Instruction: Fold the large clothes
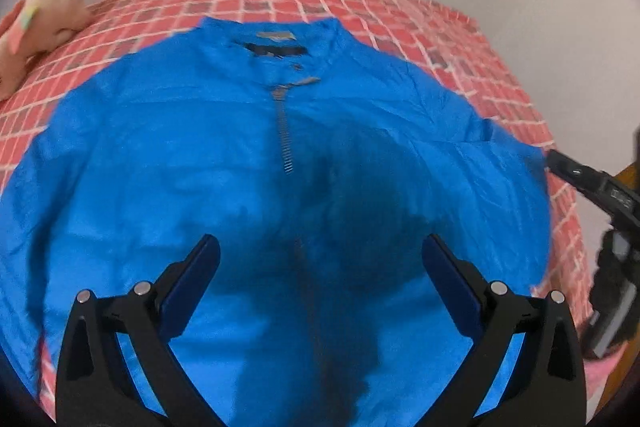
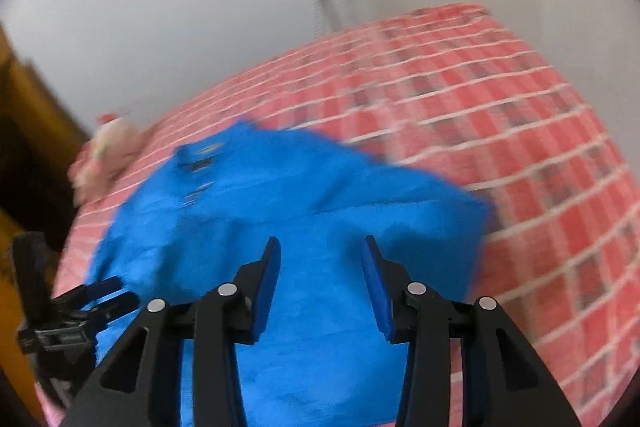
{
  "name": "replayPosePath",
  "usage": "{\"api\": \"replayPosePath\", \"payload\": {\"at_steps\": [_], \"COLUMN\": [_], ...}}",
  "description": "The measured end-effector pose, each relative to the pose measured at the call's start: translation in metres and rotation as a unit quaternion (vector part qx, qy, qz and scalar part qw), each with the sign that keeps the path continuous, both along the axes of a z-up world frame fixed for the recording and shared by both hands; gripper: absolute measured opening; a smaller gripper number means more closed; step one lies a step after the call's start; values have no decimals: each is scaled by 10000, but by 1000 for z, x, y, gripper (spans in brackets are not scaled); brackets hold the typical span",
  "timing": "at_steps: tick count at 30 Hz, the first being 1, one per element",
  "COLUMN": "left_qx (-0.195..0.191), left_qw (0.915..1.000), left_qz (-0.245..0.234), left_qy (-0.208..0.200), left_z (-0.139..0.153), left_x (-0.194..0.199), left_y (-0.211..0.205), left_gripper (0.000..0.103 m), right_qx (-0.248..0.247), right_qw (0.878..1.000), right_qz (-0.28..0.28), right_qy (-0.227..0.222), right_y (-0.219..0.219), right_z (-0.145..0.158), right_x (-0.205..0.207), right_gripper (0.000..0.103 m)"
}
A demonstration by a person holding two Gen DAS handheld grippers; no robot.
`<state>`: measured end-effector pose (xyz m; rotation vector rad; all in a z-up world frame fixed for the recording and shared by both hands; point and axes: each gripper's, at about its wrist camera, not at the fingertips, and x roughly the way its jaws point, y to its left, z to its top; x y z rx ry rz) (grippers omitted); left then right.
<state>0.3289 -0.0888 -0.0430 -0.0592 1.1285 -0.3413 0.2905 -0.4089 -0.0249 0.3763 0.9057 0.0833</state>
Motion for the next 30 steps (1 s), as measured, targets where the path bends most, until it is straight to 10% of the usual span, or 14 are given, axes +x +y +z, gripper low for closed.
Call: {"api": "replayPosePath", "payload": {"at_steps": [3,8,11,21,30], "left_qx": [-87,-121,-528,-482,-167], "left_qw": [9996,9995,9982,9936,9911], "left_qz": [-90,-218,-142,611,1184], "left_qy": [260,199,239,-815,-578], "left_z": [-20,-34,-30,31,3], "left_x": [17,20,19,-3,10], "left_y": [-23,-37,-28,62,109], "left_gripper": [97,37,21,18,18], "right_qx": [272,280,331,955,828], "right_qw": [9996,9995,9994,9928,9897], "right_qz": [-39,-103,-66,538,1161], "right_qy": [-43,-113,-114,-482,138], "right_y": [-17,-24,-21,-8,48], "right_z": [1,4,3,12,-31], "right_x": [-2,2,0,-5,18], "right_gripper": [43,43,43,44,44]}}
